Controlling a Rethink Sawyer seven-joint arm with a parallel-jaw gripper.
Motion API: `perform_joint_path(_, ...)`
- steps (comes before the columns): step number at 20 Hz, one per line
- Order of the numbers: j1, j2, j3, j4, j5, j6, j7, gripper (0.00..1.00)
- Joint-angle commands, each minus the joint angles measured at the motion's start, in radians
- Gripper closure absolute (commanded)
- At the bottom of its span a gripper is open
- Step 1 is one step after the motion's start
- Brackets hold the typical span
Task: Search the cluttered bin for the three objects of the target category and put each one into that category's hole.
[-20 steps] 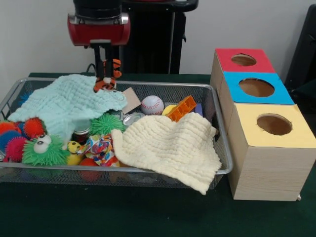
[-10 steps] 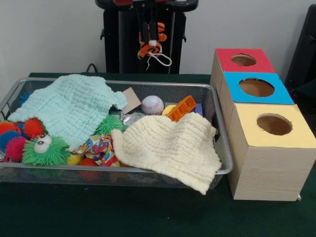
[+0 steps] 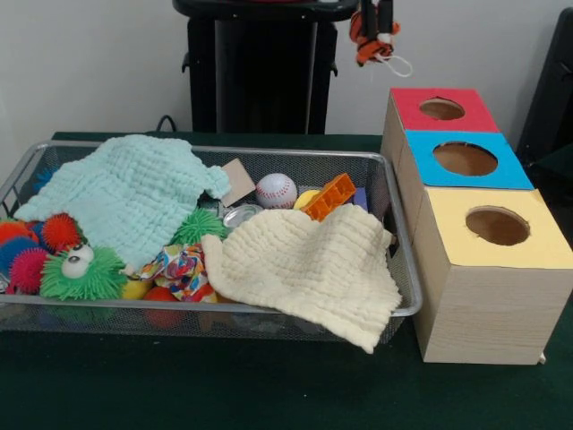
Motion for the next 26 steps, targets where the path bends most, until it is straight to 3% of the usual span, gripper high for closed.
perform_joint_path(1, 0.134, -0.07, -0.12, 0.217, 0.127, -0.004, 0.374, 1.0)
perform_joint_path(4, 0.211, -0.069, -0.16, 0.247, 0.168, -0.049, 0.432, 1.0)
perform_joint_path(9, 0.31, -0.012, -0.228, 0.223, 0.143, -0.08, 0.508, 1.0)
perform_joint_path(20, 0.4, 0.185, -0.37, 0.143, 0.017, -0.296, 0.581, 1.0)
perform_joint_path(26, 0.44, 0.258, -0.444, 0.108, 0.0, -0.391, 0.569, 1.0)
